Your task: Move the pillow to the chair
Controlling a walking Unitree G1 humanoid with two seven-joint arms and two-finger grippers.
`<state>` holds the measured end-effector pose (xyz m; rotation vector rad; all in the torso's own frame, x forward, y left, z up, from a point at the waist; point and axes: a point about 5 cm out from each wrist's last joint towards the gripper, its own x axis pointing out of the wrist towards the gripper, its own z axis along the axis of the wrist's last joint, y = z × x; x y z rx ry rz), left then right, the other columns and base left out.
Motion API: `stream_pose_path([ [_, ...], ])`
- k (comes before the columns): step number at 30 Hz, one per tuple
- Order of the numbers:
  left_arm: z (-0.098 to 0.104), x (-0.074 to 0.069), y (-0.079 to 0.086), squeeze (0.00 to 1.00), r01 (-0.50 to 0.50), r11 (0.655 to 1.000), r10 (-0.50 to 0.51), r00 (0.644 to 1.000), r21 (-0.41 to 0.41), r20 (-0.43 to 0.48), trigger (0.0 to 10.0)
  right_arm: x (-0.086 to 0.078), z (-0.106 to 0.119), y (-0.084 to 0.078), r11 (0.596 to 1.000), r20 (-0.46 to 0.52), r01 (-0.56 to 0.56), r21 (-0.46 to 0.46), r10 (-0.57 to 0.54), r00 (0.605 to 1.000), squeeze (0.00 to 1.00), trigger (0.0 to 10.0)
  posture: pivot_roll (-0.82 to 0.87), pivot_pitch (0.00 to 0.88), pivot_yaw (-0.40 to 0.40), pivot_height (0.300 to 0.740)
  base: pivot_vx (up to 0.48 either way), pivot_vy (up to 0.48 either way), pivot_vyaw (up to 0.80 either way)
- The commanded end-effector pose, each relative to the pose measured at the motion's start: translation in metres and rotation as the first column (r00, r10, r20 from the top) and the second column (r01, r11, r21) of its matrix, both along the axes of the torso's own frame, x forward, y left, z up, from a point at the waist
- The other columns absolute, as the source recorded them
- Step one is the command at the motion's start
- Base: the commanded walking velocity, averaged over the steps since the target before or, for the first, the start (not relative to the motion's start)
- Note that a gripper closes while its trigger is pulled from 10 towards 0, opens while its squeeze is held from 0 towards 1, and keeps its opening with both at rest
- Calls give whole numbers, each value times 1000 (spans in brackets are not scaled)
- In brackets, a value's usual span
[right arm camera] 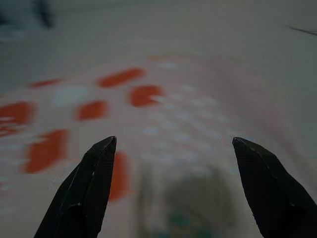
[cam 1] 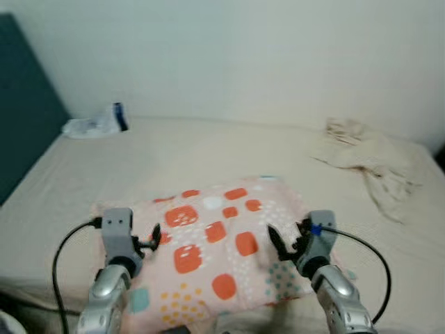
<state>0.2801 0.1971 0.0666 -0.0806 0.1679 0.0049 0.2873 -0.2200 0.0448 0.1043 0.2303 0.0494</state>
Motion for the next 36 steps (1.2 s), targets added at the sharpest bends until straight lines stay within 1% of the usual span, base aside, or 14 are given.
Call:
stream_pose_path([
  [1,0,3,9,0,20,1000,-20,999,23,-29,10000,-3,-3,-22,993,-24,114,31,-113,993,0,10000,-15,140,8,740,0,0,0],
  [2,0,4,12,0,25,999,-24,999,27,-30,10000,-2,-1,-27,990,-13,137,40,-137,990,0,10000,-15,140,8,740,0,0,0],
  [3,0,4,12,0,25,999,-24,999,27,-30,10000,-2,-1,-27,990,-13,137,40,-137,990,0,10000,-15,140,8,740,0,0,0],
  [4,3,7,18,0,50,998,-49,998,40,-29,10000,0,3,-39,978,4,201,65,-201,980,0,10000,-16,143,12,740,0,0,0],
  [8,5,10,25,0,55,998,-54,998,42,-29,10000,3,5,-45,966,14,235,111,-238,971,0,10000,-15,146,16,740,0,0,0],
  [12,4,15,28,0,65,995,-62,997,75,-44,10000,10,3,-36,968,2,184,169,-187,982,0,10000,-14,154,22,740,0,0,0],
  [13,4,16,29,0,61,995,-58,997,79,-49,10000,12,2,-33,971,-6,175,165,-176,984,0,10000,-14,158,28,740,0,0,0],
  [15,3,18,31,0,48,995,-42,997,92,-62,10000,17,0,-21,977,-20,111,182,-109,994,0,10000,-14,162,29,740,0,0,0],
  [16,3,18,31,0,48,995,-42,997,92,-62,10000,17,0,-21,977,-20,111,182,-109,994,0,10000,-14,162,29,740,0,0,0],
  [17,3,19,32,0,42,995,-35,997,94,-67,10000,19,0,-16,980,-27,84,179,-80,996,0,10000,-11,166,31,740,0,0,0],
  [20,3,23,33,0,32,996,-25,997,83,-75,10000,28,3,-4,980,-32,26,200,-20,999,0,10000,-5,168,34,740,0,0,0],
  [24,4,25,33,0,29,997,-24,997,71,-73,10000,34,6,2,975,-42,-3,221,13,999,0,10000,-4,167,33,740,0,0,0],
  [26,4,26,33,0,27,998,-22,997,56,-77,10000,40,13,6,967,-31,-49,251,59,998,0,10000,-2,163,33,725,0,0,0],
  [36,-3,24,29,0,37,998,-33,995,43,-92,10000,39,15,-1,969,-8,-71,236,75,997,0,10000,-7,155,34,680,0,0,0],
])
